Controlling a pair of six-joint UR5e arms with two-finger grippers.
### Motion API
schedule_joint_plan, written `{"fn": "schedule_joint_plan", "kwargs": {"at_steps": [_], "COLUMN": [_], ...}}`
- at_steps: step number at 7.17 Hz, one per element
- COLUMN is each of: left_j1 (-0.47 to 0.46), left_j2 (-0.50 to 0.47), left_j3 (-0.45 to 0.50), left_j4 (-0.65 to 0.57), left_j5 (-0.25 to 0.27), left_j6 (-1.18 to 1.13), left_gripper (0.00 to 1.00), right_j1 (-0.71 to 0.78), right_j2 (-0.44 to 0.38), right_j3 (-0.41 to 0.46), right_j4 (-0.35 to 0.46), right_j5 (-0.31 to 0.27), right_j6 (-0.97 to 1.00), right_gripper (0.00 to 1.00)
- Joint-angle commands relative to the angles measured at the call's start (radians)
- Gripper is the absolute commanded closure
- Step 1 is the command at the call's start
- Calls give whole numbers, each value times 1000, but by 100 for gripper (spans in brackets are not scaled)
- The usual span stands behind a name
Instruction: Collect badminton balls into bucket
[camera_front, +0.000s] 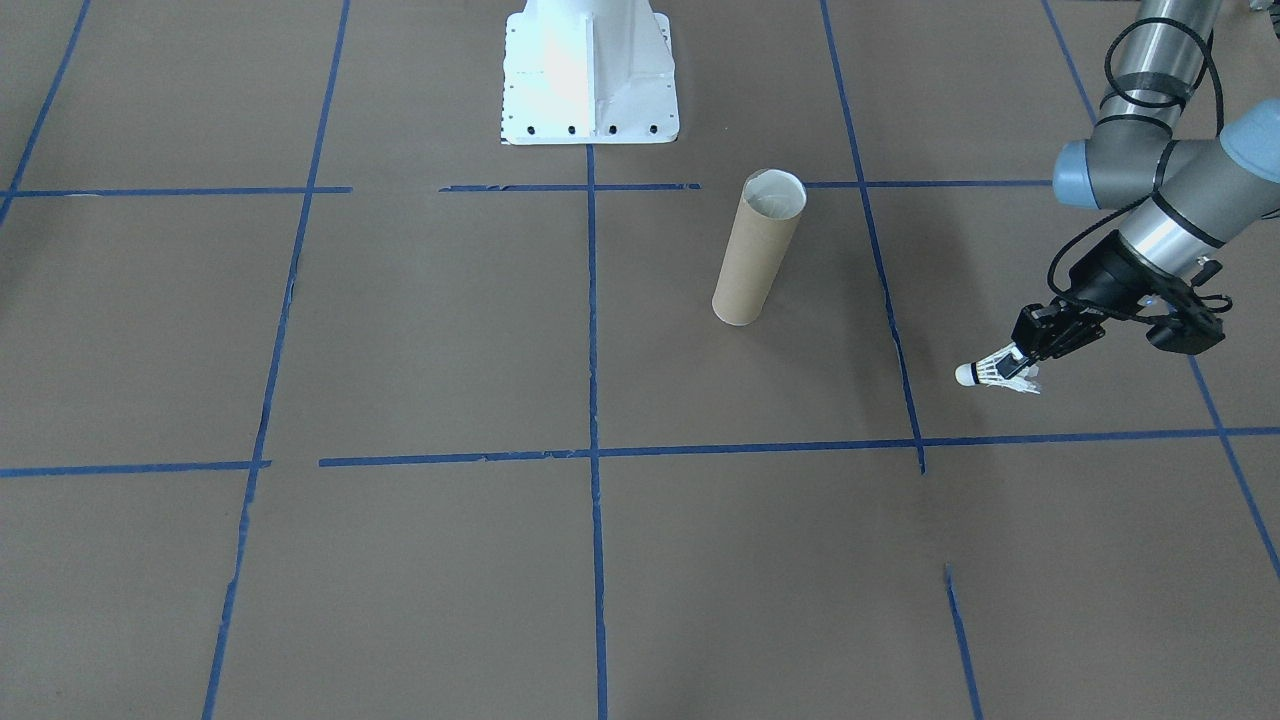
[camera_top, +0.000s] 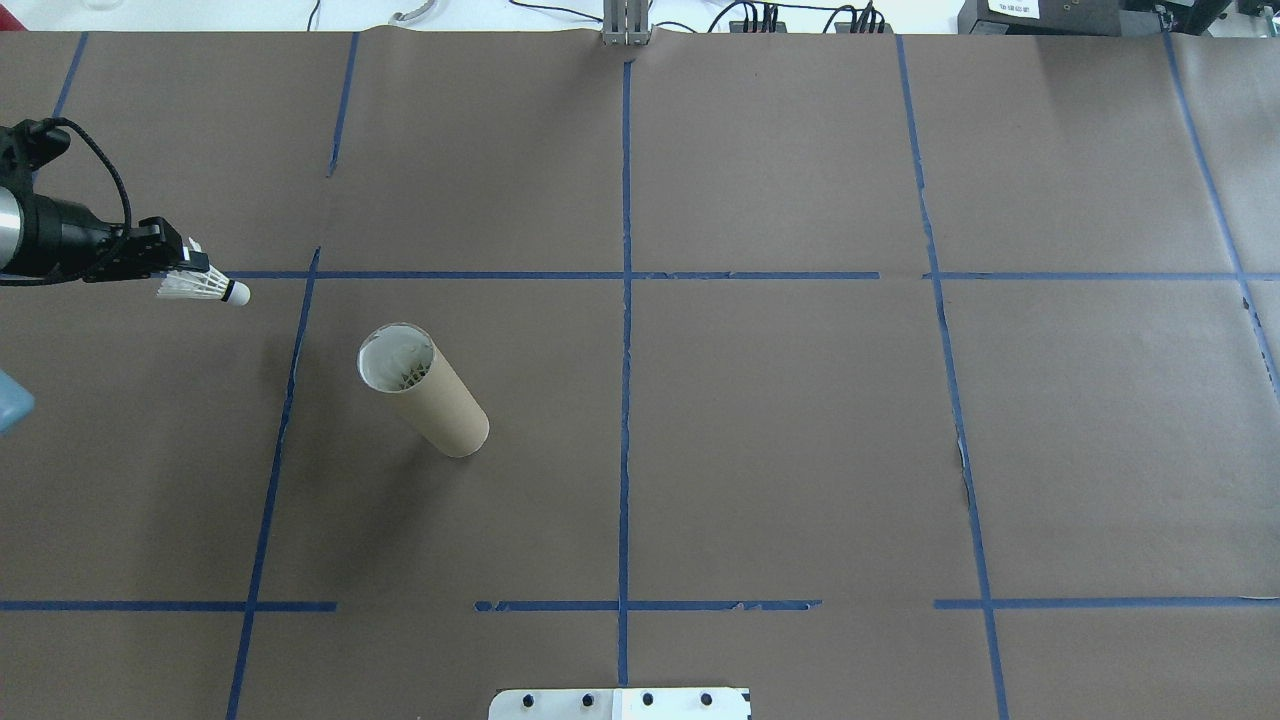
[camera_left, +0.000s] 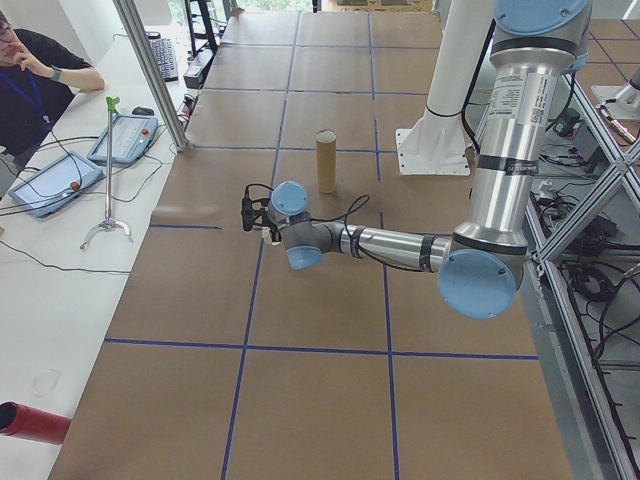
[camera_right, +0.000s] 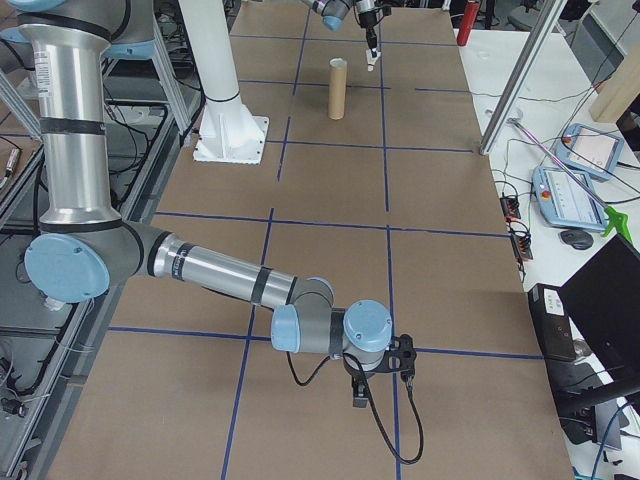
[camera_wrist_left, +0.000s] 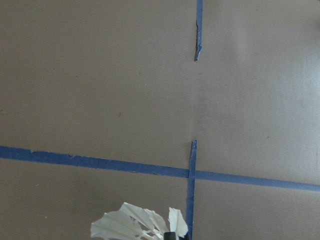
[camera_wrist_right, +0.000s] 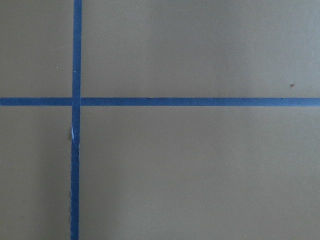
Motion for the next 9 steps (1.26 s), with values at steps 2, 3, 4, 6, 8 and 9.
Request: {"fn": "schedule_joint_plan", "kwargs": {"at_steps": [2,3,4,6,8,9], "left_j1": [26,60,64,77,129,148], "left_j2": [-11,-13,-43,-240,-387,-493], "left_j3": [-315,-429,-529,-660,-709,-723], "left_j4": [489,652,844,1305,1599,1755], "left_j5": [151,193,242,305,307,307], "left_j6": [11,18,82,139,140,138], "left_gripper": [100,100,100,100,100,100], "right_j1": [0,0,0,0,0,0], "right_j2": [0,0,0,0,0,0], "right_j3": [0,0,0,0,0,0], "right_j4": [0,0,0,0,0,0], "right_j5": [0,0,0,0,0,0], "right_j6": [0,2,2,0,2,0], "right_gripper": [0,0,0,0,0,0]}}
